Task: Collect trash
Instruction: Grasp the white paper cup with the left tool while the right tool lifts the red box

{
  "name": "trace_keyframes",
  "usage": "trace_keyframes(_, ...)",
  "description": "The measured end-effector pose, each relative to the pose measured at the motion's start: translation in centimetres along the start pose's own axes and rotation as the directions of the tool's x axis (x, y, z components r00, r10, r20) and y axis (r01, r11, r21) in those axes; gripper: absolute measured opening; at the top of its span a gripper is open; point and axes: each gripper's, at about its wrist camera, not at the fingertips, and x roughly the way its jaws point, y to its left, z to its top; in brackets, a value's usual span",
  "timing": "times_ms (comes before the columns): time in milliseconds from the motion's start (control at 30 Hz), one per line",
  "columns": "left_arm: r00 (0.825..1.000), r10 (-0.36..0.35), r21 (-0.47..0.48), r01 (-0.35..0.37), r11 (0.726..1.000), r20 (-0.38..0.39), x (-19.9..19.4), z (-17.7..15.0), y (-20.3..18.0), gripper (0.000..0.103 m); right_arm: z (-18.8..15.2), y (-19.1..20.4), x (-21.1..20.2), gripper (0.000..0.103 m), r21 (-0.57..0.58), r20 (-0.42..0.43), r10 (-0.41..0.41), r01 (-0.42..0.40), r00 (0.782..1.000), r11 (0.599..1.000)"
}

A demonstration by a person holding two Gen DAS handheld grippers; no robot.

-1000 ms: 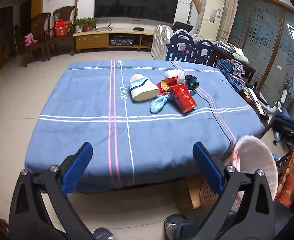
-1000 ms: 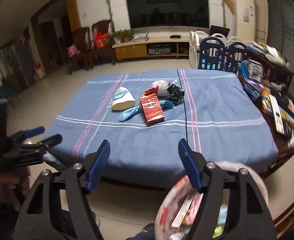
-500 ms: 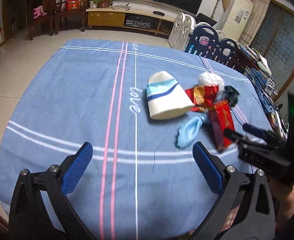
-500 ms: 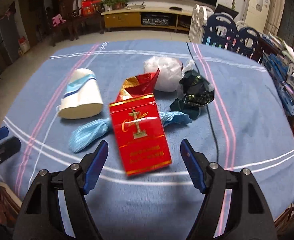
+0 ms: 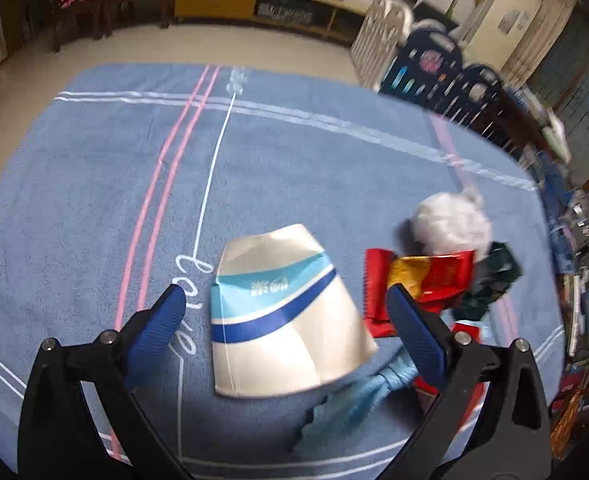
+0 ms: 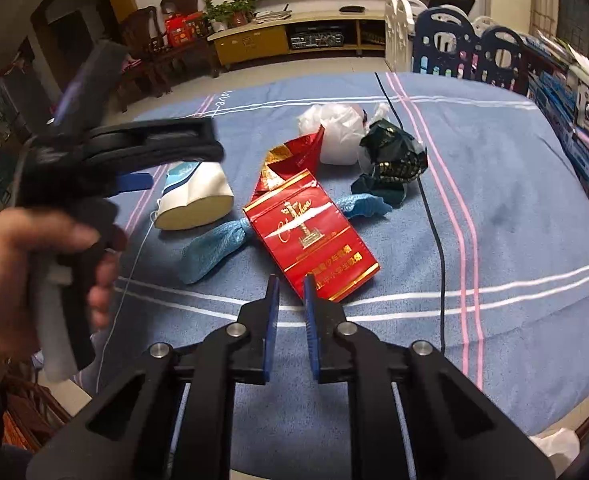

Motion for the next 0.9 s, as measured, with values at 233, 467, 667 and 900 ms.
trace_keyframes(233, 0.989, 0.131, -0.002, -0.131, 0.991, -0.073, 3.2, 0.0, 0.4, 0.1, 1.1, -0.4, 0.3, 0.07, -0.085, 0.039, -0.016, 0.02, 0.999, 0.996)
trace_keyframes(467, 0.997, 0.067, 0.067, -0.065, 0.996, -0.034, -0.2, -0.9, 0.5, 0.033, 2.2, 0.4, 5.3, 0.07, -0.237, -0.049, -0.1, 0.086, 0.994, 0.968)
trace_keyframes(667, 0.996, -0.036, 0.099, 0.028, 0.995, 0.083, -7.2, -4.0, 4.7, 0.03, 1.7, -0.3, 3.8, 0.06, -0.049, -0.04, -0.035, 0.033, 0.999, 0.998)
trace_keyframes(900, 0.953, -0.155, 0.123, 0.127, 0.984, 0.259, -19.9, -10.0, 5.8, 0.03, 0.1, 2.5, -7.8, 0.058, 0.087, 0.155, 0.073, -0.087, 0.985, 0.992)
